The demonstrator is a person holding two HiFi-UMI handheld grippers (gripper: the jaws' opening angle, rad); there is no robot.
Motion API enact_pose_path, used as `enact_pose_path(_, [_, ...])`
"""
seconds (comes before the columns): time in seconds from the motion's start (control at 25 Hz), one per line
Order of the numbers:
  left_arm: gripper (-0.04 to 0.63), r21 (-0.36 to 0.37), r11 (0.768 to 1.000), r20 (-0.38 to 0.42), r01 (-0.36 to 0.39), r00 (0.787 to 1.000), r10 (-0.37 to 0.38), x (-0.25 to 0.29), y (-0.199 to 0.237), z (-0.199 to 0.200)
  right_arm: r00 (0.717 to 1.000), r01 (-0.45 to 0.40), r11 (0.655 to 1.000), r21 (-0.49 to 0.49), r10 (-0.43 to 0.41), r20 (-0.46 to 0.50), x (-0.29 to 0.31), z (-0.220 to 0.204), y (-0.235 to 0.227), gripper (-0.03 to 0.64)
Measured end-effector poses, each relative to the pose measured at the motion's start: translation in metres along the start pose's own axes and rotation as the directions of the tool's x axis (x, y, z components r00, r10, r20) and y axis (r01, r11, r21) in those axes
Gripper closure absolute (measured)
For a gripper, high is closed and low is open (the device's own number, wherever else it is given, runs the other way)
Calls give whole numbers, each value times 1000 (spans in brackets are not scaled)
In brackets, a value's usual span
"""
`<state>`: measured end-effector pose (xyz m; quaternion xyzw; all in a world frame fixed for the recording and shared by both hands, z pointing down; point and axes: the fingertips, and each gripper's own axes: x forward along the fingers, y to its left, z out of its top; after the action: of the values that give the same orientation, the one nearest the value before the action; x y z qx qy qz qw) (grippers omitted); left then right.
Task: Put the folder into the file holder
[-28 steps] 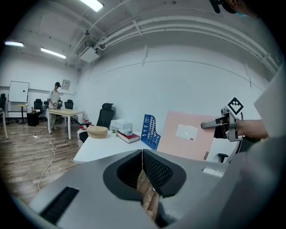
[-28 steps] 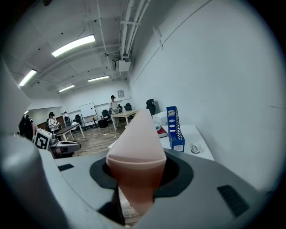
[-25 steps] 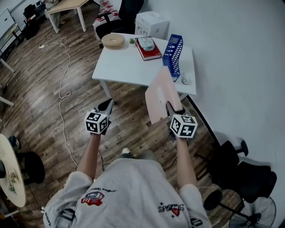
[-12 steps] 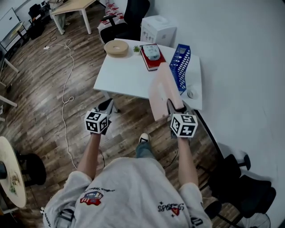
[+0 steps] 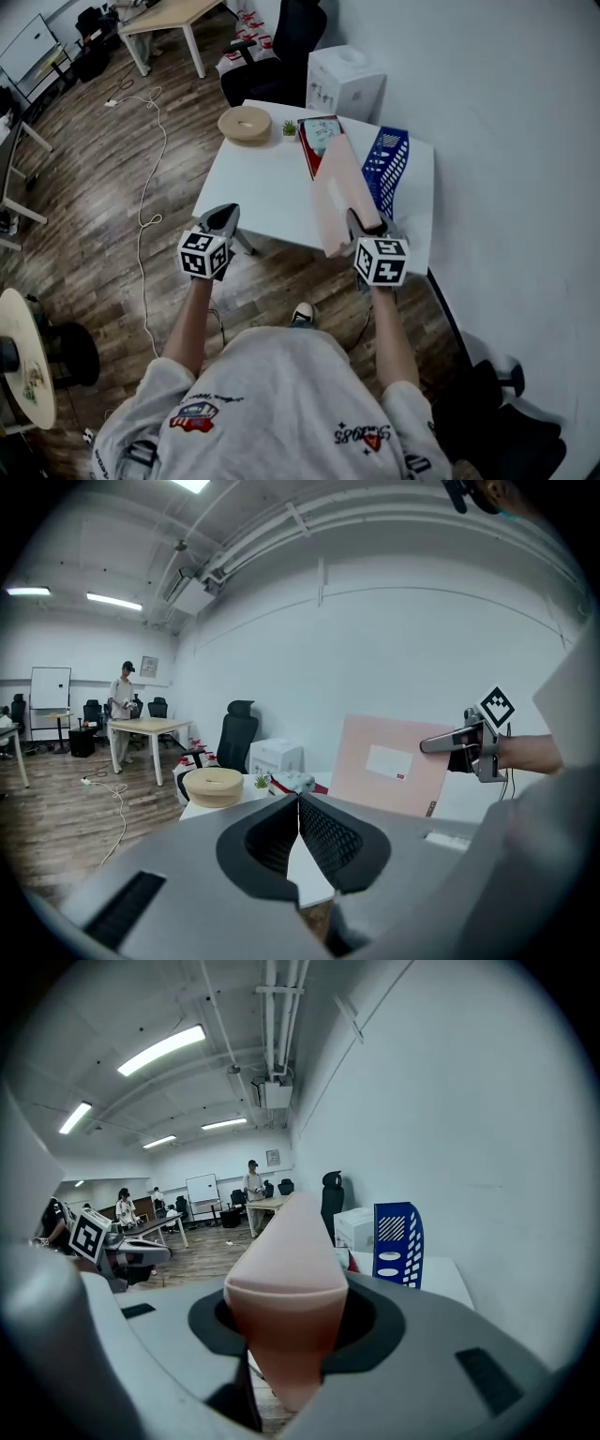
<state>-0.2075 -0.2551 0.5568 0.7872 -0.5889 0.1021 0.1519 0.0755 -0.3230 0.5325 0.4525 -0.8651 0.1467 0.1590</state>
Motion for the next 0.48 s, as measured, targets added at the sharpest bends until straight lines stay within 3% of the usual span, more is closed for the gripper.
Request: enact_pose_path(0.48, [588, -16, 999, -42, 38, 998, -39, 71, 19, 7, 998, 4, 1000, 24, -3, -58, 54, -6, -21, 448])
